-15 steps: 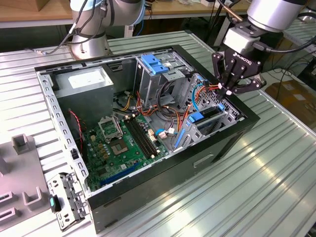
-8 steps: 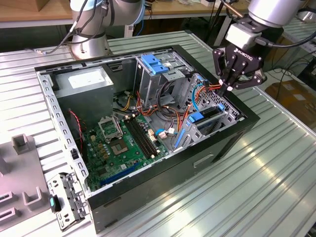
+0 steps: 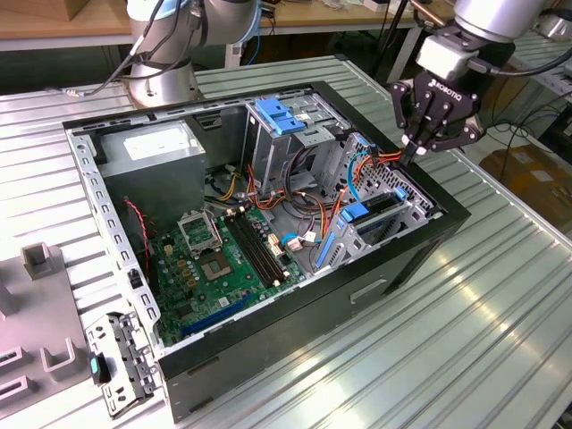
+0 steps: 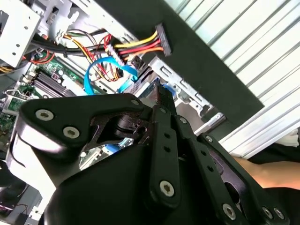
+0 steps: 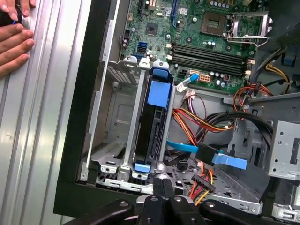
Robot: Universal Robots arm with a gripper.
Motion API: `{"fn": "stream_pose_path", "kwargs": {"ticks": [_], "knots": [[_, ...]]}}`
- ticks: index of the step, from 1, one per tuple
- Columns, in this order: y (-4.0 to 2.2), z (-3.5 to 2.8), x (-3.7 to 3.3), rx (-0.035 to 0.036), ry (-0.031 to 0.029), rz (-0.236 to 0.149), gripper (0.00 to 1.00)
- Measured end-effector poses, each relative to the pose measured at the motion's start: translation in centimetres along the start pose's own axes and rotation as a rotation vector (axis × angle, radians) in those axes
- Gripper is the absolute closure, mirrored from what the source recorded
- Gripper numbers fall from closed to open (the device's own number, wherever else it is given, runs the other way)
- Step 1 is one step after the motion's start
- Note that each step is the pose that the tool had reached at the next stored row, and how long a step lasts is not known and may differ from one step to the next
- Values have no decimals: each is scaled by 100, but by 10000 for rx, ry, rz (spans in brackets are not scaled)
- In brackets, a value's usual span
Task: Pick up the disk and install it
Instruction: 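Insert the first disk wire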
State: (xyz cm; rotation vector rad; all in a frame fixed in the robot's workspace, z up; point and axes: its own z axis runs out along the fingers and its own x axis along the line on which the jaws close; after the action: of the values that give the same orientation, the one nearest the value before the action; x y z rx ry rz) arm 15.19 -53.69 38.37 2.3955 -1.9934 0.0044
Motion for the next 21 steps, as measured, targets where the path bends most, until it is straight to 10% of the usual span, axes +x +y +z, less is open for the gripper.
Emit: {"fn": "stream_pose_path", "kwargs": {"ticks": [4,9,15,21], "knots": [[-70,-2,-38,2,2,-172,89],[-95,0,-37,26,24,-1402,89],[-217,-2,-154,29,27,-1610,89],[-230,14,-152,51,49,-2819,89]]}}
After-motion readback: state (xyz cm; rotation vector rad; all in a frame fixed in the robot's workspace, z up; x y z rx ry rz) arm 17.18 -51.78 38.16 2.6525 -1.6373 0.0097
